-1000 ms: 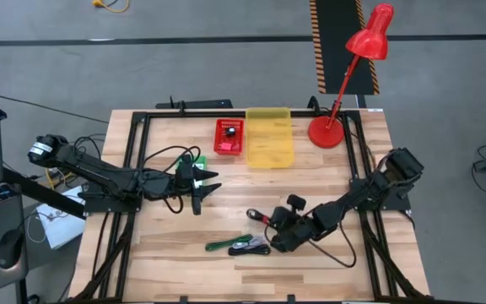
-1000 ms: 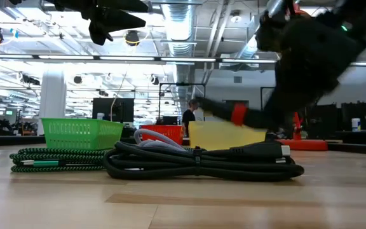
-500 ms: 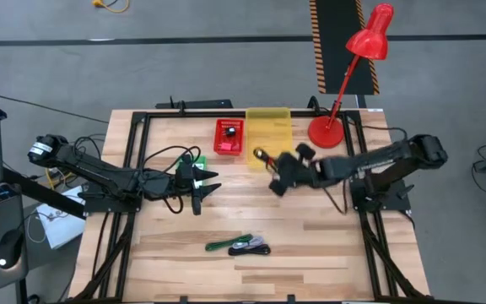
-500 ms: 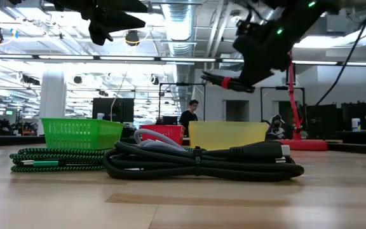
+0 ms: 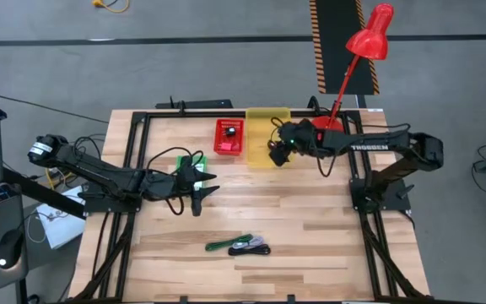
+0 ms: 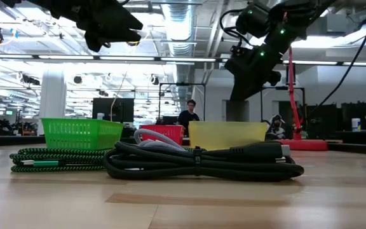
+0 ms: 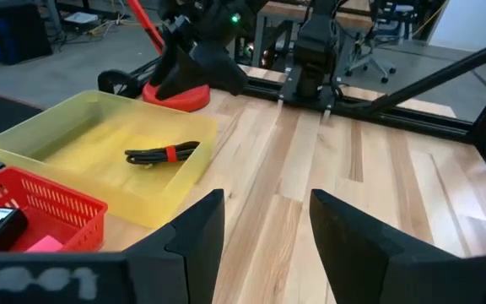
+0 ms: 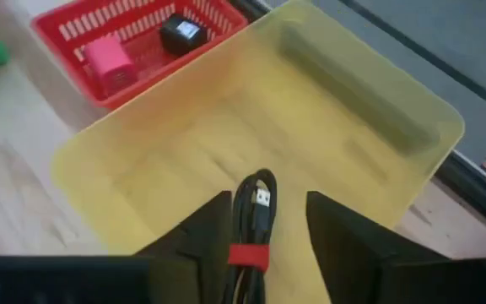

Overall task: Pick and place items into bin
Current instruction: Put the black charger cable into the yellow bin

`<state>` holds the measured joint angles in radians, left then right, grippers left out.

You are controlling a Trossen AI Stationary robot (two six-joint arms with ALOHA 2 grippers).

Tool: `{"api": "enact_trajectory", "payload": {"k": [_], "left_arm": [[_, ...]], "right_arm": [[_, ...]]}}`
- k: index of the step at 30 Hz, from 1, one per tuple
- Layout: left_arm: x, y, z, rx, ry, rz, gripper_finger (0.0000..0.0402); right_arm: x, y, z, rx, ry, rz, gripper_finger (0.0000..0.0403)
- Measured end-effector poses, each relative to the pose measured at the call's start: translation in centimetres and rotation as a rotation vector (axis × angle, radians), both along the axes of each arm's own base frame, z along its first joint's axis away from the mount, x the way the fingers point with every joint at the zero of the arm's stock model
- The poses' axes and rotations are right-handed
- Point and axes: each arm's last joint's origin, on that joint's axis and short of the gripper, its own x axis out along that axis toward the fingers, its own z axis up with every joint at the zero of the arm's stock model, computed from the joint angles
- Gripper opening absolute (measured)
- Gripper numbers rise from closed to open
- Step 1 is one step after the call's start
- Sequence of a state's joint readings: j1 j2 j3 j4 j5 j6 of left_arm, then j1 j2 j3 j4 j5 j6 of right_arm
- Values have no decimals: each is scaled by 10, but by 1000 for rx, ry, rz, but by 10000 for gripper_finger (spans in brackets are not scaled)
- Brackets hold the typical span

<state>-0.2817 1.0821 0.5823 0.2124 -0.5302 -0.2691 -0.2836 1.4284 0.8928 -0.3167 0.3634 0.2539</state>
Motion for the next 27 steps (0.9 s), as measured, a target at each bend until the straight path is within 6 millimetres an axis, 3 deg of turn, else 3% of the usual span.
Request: {"api": "enact_trajectory", "payload": {"k": [4, 7, 11, 16, 22, 27], "left_arm": [[0, 0, 0, -1, -4, 0, 165], [0, 0, 0, 0, -3, 0, 165], [0, 0, 0, -5, -4, 1, 165], [0, 0, 0, -5, -4, 1, 165], [0, 0, 1, -6, -9, 1, 165], [0, 0, 1, -14, -10, 3, 165]], "right_arm": [[4, 7, 2, 30, -35, 57, 182], [11, 26, 3, 98, -69, 184, 196], [20, 72, 3, 177, -97, 414, 202], [16, 142, 4, 140, -76, 627, 194], [-2, 205, 3, 25, -112, 633, 175], [-1, 247, -19, 2, -143, 685, 163]]}}
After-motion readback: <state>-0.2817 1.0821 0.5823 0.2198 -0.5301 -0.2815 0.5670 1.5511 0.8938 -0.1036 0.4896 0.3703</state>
